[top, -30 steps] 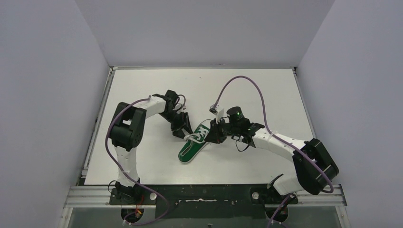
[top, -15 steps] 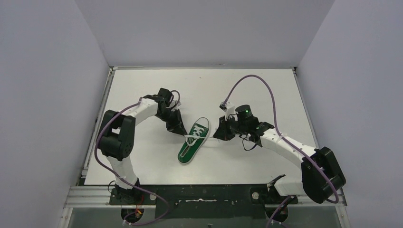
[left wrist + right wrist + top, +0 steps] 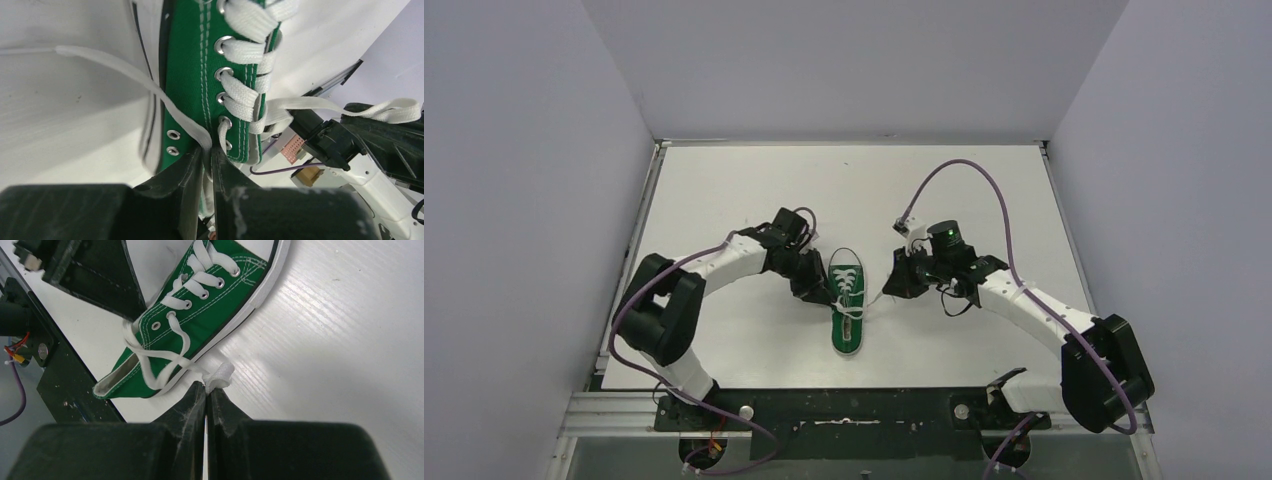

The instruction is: Tie the shoes

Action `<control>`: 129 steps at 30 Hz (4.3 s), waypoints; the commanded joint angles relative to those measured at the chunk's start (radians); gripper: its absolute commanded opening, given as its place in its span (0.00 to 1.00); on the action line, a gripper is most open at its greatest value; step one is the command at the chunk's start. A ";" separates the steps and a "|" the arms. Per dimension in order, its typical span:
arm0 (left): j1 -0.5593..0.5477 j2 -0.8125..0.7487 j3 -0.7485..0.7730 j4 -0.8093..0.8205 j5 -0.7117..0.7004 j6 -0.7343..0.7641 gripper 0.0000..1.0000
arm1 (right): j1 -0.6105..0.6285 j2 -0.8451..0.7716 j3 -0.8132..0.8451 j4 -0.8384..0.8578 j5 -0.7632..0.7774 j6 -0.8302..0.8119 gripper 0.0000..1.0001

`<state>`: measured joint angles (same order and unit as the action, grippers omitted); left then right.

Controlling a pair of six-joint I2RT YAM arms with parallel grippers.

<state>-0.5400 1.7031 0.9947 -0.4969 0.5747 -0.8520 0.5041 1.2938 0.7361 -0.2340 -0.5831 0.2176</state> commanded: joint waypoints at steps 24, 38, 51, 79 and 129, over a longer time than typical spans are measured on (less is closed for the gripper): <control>0.064 0.080 0.073 0.135 0.016 -0.042 0.40 | -0.013 -0.034 0.030 -0.009 -0.077 -0.061 0.00; 0.109 -0.085 0.104 -0.079 -0.099 0.077 0.00 | -0.019 -0.147 0.075 -0.192 0.036 0.007 0.00; 0.090 -0.036 0.074 0.004 -0.003 0.047 0.04 | -0.036 -0.028 0.220 -0.120 -0.100 0.094 0.00; 0.121 -0.155 0.035 -0.064 -0.055 0.092 0.08 | 0.039 0.045 0.230 -0.053 -0.142 0.105 0.00; 0.567 -0.136 -0.101 -0.579 -0.520 0.052 0.00 | -0.363 0.164 0.068 -0.132 0.190 0.432 0.00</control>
<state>-0.0154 1.5723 0.9051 -1.0561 0.1165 -0.8085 0.1623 1.4879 0.8162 -0.3828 -0.4892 0.6266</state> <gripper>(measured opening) 0.006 0.029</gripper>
